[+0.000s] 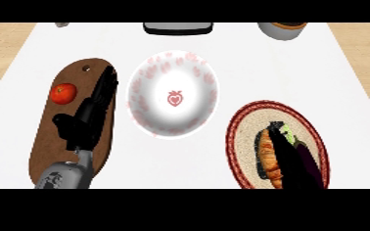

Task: Pick the croissant from the placemat and place it in the bowl

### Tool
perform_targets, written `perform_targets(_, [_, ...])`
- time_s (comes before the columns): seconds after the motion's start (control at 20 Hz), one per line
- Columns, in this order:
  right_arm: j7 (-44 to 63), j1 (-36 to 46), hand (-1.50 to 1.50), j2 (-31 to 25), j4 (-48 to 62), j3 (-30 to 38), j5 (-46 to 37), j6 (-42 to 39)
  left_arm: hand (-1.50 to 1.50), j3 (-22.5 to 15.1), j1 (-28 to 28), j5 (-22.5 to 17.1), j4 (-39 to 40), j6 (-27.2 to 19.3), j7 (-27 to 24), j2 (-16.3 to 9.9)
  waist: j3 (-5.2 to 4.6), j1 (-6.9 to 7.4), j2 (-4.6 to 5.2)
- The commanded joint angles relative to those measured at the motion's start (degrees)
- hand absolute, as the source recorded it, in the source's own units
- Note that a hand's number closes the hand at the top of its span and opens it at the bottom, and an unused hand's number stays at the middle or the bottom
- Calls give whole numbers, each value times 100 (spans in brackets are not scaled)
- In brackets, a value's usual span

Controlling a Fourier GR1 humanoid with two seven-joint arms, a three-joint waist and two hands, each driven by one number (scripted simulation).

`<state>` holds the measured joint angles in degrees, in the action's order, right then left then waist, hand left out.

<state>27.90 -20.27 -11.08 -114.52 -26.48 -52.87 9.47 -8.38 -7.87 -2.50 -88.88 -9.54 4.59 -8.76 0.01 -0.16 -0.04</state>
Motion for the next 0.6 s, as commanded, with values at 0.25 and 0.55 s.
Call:
perform_targets(0.25, [-827,374,-150,42,1201,663,813,319,0,113,-336,265,434,23,-4,273,1,-3,8])
perform_targets(0.55, [-680,492,-150,361,1232,535,563,395,0,261,108,242,-136,261,82,283,0,11,1])
